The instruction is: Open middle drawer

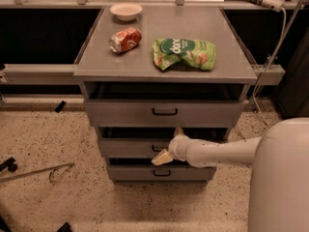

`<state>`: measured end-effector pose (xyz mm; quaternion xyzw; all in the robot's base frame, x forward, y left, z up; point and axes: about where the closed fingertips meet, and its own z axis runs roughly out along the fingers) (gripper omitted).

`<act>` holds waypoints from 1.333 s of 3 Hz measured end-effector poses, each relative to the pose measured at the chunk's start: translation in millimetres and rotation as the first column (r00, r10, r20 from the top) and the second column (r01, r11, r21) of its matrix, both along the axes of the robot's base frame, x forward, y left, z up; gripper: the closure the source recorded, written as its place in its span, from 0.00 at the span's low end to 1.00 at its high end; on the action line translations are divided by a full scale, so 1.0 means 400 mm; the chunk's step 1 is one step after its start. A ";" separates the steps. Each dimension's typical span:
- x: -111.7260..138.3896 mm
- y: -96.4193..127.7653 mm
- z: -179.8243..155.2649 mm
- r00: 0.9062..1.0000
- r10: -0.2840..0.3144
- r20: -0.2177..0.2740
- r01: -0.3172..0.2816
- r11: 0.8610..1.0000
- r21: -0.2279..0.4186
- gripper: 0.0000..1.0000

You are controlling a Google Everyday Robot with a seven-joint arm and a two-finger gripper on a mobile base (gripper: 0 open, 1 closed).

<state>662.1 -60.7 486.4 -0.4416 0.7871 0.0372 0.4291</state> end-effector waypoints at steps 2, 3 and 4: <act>-0.058 0.021 -0.173 0.987 0.030 -0.156 -0.028 1.000 0.013 0.00; -0.058 0.021 -0.173 0.987 0.030 -0.156 -0.028 1.000 0.013 0.00; -0.058 0.022 -0.161 0.987 0.030 -0.156 -0.029 1.000 0.013 0.00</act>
Offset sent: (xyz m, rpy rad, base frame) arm -0.0095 0.0047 -0.0363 0.0088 0.0776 0.0143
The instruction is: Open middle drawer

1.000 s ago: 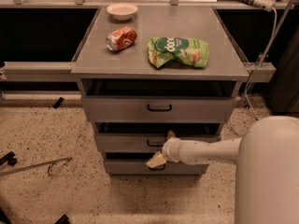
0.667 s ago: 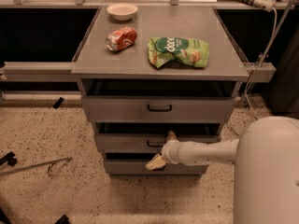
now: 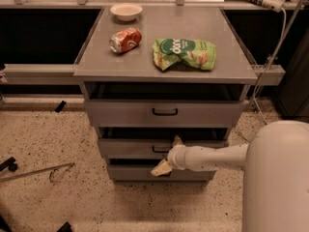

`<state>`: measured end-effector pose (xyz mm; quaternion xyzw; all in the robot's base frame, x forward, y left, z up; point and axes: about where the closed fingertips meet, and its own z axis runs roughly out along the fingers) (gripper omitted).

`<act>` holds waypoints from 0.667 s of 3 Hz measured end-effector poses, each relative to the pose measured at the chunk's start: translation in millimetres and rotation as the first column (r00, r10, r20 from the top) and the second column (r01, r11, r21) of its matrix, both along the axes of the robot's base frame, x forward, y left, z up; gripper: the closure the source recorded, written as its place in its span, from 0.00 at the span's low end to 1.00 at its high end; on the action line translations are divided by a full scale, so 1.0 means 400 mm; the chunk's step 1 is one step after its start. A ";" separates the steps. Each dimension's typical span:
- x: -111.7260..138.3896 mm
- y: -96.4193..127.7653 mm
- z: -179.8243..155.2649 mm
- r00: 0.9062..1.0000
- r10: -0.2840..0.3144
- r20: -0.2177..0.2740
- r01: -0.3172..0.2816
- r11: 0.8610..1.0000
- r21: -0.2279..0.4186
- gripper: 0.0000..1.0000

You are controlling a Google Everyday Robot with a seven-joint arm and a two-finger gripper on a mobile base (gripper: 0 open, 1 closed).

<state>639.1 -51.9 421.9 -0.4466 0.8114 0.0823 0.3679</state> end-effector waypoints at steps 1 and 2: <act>0.010 0.007 0.001 1.000 0.010 0.003 -0.010 1.000 -0.003 0.00; 0.060 0.014 -0.003 1.000 0.014 0.016 -0.014 1.000 -0.001 0.00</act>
Offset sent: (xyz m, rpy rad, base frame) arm 0.0588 0.0063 -0.0026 -0.0002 -0.0409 0.0170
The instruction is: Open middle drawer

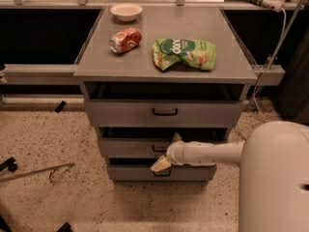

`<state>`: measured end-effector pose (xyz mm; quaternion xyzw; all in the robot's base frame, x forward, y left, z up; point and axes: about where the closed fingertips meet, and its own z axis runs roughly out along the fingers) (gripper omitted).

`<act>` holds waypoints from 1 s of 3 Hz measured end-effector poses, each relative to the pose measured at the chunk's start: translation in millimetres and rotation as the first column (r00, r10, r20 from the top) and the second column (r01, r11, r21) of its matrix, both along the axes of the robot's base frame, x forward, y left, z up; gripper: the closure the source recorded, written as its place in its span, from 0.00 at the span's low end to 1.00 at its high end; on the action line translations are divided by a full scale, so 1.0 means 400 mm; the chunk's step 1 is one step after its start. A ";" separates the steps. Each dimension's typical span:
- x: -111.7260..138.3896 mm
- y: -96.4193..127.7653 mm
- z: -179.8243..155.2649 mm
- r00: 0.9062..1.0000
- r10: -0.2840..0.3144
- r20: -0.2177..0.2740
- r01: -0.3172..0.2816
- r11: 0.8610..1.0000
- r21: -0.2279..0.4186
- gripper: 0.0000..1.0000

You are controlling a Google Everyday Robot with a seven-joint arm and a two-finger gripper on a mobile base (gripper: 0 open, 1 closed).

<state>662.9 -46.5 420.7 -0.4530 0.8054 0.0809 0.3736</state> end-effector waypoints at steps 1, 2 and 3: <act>0.020 0.013 0.000 0.999 0.024 -0.025 -0.024 1.000 0.000 0.00; -0.020 0.014 -0.013 0.995 0.053 -0.082 -0.053 0.999 -0.001 0.00; -0.020 0.014 -0.003 0.995 0.053 -0.082 -0.053 0.999 -0.001 0.00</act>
Offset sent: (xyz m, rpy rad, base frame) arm -0.0342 0.0019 -0.0128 -0.0120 0.1712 0.0942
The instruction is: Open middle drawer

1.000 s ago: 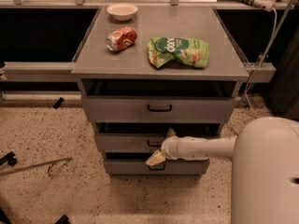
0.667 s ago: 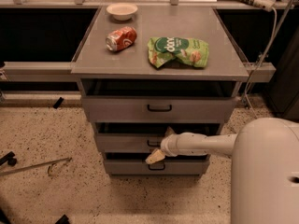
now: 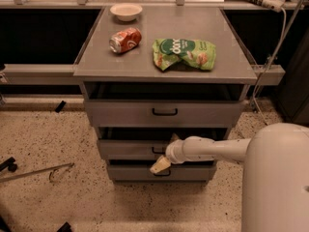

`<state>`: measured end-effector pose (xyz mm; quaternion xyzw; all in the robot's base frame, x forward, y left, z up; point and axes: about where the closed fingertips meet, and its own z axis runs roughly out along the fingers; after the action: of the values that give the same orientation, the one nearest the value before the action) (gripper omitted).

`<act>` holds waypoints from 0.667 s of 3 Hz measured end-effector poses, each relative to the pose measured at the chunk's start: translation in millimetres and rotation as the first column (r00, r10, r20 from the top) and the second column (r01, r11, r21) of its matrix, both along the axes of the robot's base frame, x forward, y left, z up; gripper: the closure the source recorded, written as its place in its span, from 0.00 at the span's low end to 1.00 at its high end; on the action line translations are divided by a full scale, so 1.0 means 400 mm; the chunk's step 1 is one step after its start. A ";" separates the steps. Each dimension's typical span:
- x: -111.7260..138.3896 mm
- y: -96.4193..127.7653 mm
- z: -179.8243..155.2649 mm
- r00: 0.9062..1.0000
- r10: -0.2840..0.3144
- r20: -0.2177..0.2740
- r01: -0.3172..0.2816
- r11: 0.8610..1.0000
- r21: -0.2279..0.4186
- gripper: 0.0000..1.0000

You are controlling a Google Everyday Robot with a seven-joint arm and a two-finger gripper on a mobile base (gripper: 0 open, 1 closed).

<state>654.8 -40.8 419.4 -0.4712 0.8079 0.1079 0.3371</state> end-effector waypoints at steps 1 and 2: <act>-0.026 -0.017 0.020 0.999 0.036 -0.038 -0.037 0.999 -0.005 0.00; -0.110 -0.043 0.029 0.982 0.091 -0.165 -0.092 0.996 0.003 0.00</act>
Offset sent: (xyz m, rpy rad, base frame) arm -0.1857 -0.0462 0.0008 -0.0645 0.6729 0.3450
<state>611.0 -57.9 430.9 -0.4982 0.8107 0.1601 0.2624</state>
